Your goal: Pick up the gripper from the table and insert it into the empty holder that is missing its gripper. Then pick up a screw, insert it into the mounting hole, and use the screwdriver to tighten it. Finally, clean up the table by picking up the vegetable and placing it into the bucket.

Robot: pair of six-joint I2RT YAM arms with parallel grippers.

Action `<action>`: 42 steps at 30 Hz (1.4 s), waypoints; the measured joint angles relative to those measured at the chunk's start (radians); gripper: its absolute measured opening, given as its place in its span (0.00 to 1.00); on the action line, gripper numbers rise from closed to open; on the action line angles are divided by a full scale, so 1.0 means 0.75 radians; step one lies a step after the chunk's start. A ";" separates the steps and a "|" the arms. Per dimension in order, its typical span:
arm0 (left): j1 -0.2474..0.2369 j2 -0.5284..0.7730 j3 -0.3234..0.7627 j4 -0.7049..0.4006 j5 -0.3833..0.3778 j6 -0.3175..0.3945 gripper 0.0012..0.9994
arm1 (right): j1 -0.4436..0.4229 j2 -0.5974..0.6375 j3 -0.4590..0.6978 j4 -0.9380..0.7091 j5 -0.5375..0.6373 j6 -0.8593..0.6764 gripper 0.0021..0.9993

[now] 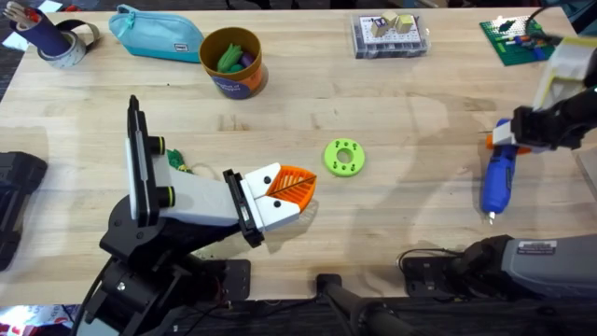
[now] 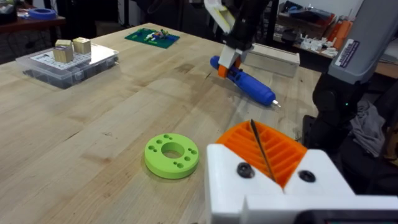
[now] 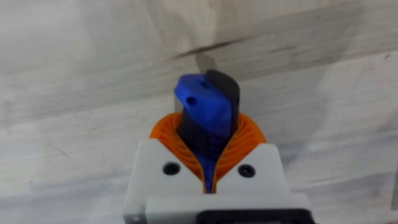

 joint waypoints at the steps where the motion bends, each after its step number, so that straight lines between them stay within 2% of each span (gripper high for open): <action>1: 0.000 0.000 0.000 0.000 0.000 0.000 0.01 | 0.002 -0.016 0.004 0.006 -0.005 0.001 0.03; 7: 0.000 0.000 0.000 0.000 -0.001 -0.001 0.01 | 0.001 0.035 0.003 0.004 -0.007 0.000 0.03; 20: 0.000 0.000 0.000 0.000 -0.001 -0.001 0.01 | 0.002 0.038 0.002 0.038 -0.078 0.001 0.04; 21: 0.000 0.000 0.000 0.000 -0.001 -0.001 0.01 | 0.002 0.038 0.002 0.050 -0.078 0.008 0.08; 22: 0.000 0.000 0.000 0.000 -0.001 -0.001 0.01 | 0.002 0.038 0.002 0.058 -0.080 0.015 0.21; 26: 0.000 -0.001 0.000 0.000 -0.001 -0.001 0.01 | 0.002 0.038 0.002 0.066 -0.082 0.043 0.84; 27: 0.000 -0.001 0.000 0.000 -0.001 -0.001 0.01 | 0.002 0.038 0.002 0.064 -0.082 0.046 0.94; 28: 0.000 0.000 0.000 0.000 -0.001 -0.001 0.01 | 0.002 0.038 0.002 0.061 -0.082 0.048 0.98; 37: 0.000 0.000 0.000 0.000 -0.001 -0.001 0.01 | 0.002 0.038 0.002 0.026 -0.082 0.074 0.99; 42: 0.000 0.000 0.000 0.000 -0.001 -0.001 0.01 | 0.002 0.038 0.002 0.027 -0.079 0.100 0.91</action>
